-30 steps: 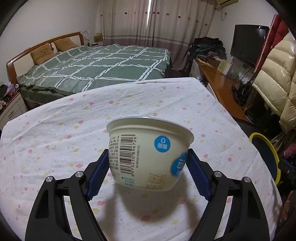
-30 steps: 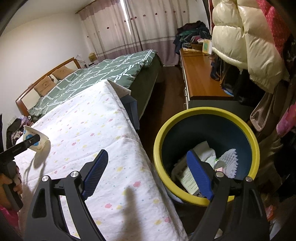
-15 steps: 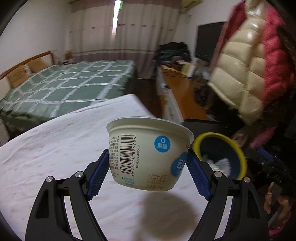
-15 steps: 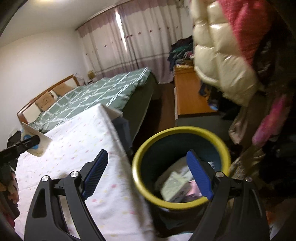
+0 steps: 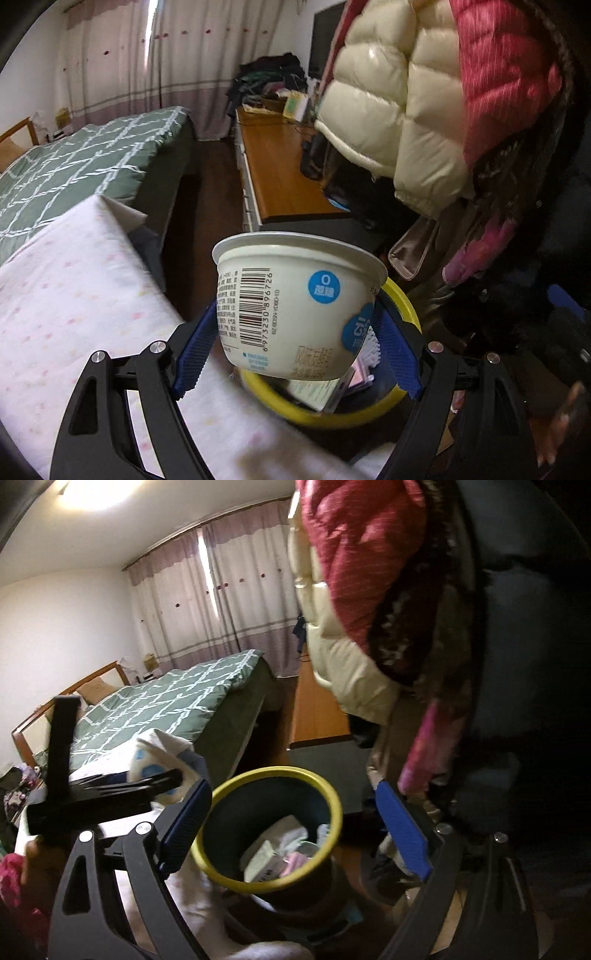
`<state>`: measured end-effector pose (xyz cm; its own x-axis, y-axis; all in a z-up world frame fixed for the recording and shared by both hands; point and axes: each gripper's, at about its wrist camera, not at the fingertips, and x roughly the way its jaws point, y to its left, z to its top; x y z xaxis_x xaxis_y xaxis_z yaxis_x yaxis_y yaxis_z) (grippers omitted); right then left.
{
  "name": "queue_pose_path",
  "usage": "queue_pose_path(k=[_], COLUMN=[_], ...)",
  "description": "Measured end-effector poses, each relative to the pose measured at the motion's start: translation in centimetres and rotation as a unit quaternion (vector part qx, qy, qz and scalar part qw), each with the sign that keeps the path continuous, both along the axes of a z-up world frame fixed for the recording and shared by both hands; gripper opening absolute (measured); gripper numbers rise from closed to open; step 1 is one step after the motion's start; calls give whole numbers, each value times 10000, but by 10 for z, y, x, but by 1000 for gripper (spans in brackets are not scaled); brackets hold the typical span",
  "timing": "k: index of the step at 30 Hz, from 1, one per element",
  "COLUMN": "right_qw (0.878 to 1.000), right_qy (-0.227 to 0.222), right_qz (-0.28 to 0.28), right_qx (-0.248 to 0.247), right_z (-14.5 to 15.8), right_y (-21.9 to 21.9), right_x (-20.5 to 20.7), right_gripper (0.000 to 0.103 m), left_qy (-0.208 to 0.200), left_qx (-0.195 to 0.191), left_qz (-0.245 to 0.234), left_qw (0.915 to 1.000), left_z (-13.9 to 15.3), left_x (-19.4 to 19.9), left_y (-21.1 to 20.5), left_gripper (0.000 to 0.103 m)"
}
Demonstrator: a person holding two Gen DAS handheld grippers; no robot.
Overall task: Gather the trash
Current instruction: 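Carry the white yogurt cup over the yellow bin and open the left gripper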
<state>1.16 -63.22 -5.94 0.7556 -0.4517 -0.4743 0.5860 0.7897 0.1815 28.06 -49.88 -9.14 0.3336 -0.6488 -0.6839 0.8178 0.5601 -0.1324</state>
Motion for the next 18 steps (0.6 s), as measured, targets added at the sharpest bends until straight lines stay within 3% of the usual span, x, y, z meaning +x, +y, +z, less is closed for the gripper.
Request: queue_pose_path(k=[5,7,9,13,18], right_qw=[9998,9997,9997,9997,9986], right_qy=[-41,-88,-124,-170,-186], right_qz=[-129,-136,-103,29,419], right_qx=[153,176,186,165,255], right_z=[-5,-3,-3,-1,-1], right_y=[-9,-9,-7,3,20], right_x=[-13,-15,-16,-16,-10], right_gripper=[86,86,86,86,89], left_qy=[151,146,152,100,-486], left_qx=[168,158,124,-227,-654], left_qz=[0,87,186,387,1031], left_qw=[9997,9997,9996,9989,9913], left_z=[-24,-26,-23,7,56], left_x=[3,5,5,-2,-33], left_y=[-43,-46,-41,4,103], left_gripper=[84,94,94,94,98])
